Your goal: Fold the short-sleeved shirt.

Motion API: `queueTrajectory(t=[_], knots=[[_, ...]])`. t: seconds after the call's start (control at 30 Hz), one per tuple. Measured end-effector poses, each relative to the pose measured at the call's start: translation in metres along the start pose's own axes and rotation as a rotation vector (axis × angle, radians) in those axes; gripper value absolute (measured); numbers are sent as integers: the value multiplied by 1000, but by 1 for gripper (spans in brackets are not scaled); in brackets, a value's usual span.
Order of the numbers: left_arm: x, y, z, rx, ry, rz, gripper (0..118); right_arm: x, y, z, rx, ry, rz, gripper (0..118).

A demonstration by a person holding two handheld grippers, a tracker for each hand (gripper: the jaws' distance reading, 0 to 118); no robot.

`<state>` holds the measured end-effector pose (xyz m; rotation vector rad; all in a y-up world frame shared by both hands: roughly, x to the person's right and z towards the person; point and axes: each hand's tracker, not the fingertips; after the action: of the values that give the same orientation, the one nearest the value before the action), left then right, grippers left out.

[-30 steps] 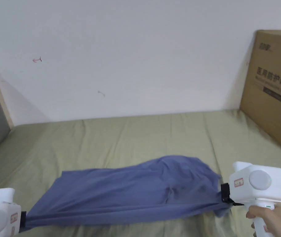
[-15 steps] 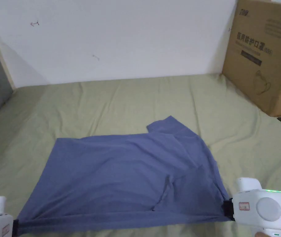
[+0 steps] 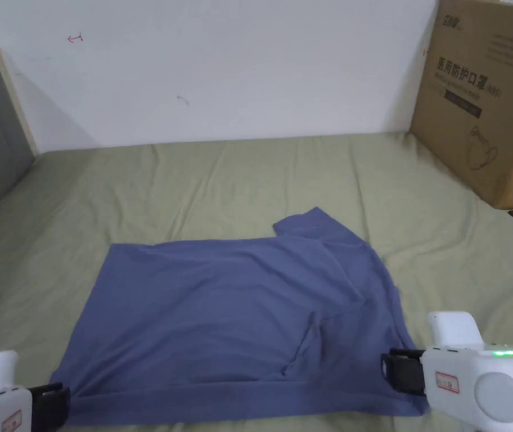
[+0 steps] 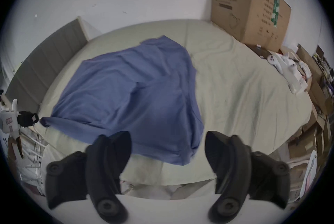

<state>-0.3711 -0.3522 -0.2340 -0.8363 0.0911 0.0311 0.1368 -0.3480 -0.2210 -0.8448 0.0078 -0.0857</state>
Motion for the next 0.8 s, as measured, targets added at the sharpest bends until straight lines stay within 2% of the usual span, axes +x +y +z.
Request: queueTrajectory(t=[0.03, 0.07, 0.1, 0.17, 0.23, 0.3, 0.33, 0.4, 0.47, 0.53, 0.6, 0.63, 0.67, 0.77, 0.8], knots=[[2, -5, 5, -5, -14, -1, 64, -1, -4, 3, 2, -5, 4, 48], [4, -11, 8, -17, -11, -14, 21, -4, -9, 3, 10, -21, -3, 4], [7, -17, 7, -26, -5, -25, 0, -6, -14, 4, 6, -32, -16, 2], [8, -28, 7, -30, 14, -21, 0, -6, -22, 0, -47, 28, -34, 0], [4, -33, 6, -37, 5, -15, 0, -11, -29, -2, -48, 7, -26, 0], [-3, -32, 3, -43, 22, -10, 0, -14, -32, -7, -68, -18, 34, 0], [-7, -29, 2, -37, 29, 2, 1, -16, -32, -8, -68, -20, 32, 0], [-16, -21, -2, -37, 51, 39, 41, -16, -31, -13, -88, -10, 16, 0], [-20, -13, -10, -36, 49, 65, 72, -14, -29, -20, -100, -3, -14, 0], [-22, -8, -22, -36, 63, 64, 85, -18, -29, -24, -107, -10, -10, 0], [-21, -3, -36, -58, 81, 47, 83, -18, -29, -30, -125, -12, 1, 0], [-21, -2, -45, -74, 77, 43, 76, -19, -29, -32, -130, -11, 0, 0], [-22, -5, -54, -84, 67, 43, 45, -18, -29, -35, -139, -11, -1, 0], [-16, -14, -75, -191, 89, 6, 7, -15, -32, -41, -163, -17, -22, 0], [-14, -19, -78, -173, 85, -2, 2, -14, -33, -41, -164, -17, -31, 0]])
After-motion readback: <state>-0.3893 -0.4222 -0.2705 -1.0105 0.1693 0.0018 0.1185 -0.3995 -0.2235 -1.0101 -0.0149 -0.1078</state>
